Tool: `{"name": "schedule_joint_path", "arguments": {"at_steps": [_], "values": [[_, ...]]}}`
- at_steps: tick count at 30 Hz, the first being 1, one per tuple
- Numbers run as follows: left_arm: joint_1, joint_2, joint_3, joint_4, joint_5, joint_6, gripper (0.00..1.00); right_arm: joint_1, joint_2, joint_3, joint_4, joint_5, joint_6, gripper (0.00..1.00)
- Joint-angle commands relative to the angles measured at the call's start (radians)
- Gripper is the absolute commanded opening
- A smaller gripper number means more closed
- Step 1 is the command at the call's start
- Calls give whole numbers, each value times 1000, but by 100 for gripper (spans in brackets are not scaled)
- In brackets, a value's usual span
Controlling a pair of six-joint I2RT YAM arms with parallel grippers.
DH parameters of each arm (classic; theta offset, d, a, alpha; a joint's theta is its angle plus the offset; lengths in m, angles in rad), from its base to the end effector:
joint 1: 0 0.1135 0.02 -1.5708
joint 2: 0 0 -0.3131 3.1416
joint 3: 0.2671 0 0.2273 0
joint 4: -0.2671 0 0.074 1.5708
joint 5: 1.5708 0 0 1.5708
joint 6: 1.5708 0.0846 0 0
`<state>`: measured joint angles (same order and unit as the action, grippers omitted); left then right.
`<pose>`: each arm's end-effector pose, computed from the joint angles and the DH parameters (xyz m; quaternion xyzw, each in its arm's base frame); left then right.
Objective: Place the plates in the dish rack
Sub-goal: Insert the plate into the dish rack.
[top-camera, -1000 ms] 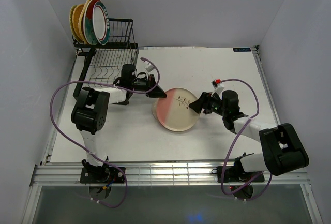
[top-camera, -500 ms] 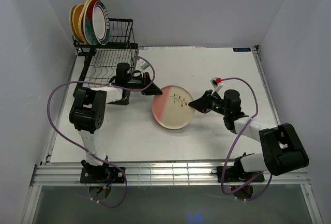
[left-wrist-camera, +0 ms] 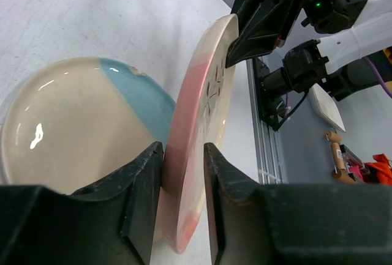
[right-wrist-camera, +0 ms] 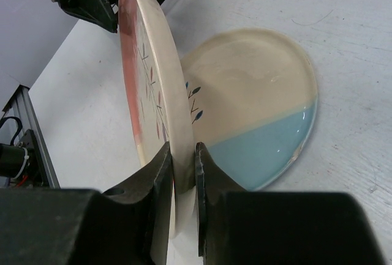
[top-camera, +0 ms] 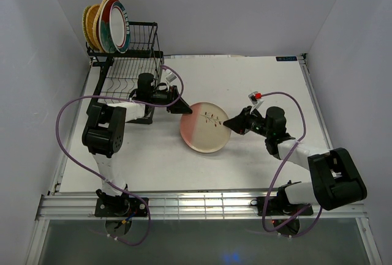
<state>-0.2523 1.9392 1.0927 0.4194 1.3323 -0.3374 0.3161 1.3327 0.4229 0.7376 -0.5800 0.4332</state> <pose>0.3750 -0.1816 0.2422 0.3060 0.6747 -0.6209 0.2561 0.2429 0.1282 0.2567 -0.1408 0.7429 0.4294 0.4939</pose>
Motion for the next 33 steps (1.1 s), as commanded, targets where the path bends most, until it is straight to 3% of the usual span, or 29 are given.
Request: {"name": "schedule_joint_path", "arguments": {"at_steps": [1, 11, 17, 20, 22, 24, 26, 27, 28, 29, 33], "values": [[-56, -68, 26, 7, 263, -40, 44, 14, -50, -3, 114, 57, -47, 8], [-70, -83, -1, 10, 297, -11, 45, 14, -63, -15, 146, 51, -45, 8], [-76, -79, -1, 12, 300, -9, 20, 14, -69, -18, 140, 58, -42, 8], [-82, -77, -2, 13, 297, -9, 13, 14, -66, -16, 138, 58, -37, 8], [-82, -82, -7, 13, 292, -9, 0, 15, -63, -13, 134, 55, -33, 8], [-82, -85, -8, 13, 280, -14, 0, 14, -55, -10, 129, 54, -22, 8], [-84, -88, -11, 13, 275, -14, 0, 14, -43, 0, 114, 57, -13, 14], [-82, -95, -13, 13, 262, -12, 0, 14, -38, 7, 97, 55, -5, 23], [-82, -98, -14, 13, 257, -9, 0, 14, -33, 10, 94, 49, -1, 41], [-81, -101, -17, 13, 252, -8, 0, 14, -27, 11, 95, 46, 2, 47], [-76, -112, -7, 13, 234, -18, 0, 14, -33, 2, 111, 40, 18, 59]]}}
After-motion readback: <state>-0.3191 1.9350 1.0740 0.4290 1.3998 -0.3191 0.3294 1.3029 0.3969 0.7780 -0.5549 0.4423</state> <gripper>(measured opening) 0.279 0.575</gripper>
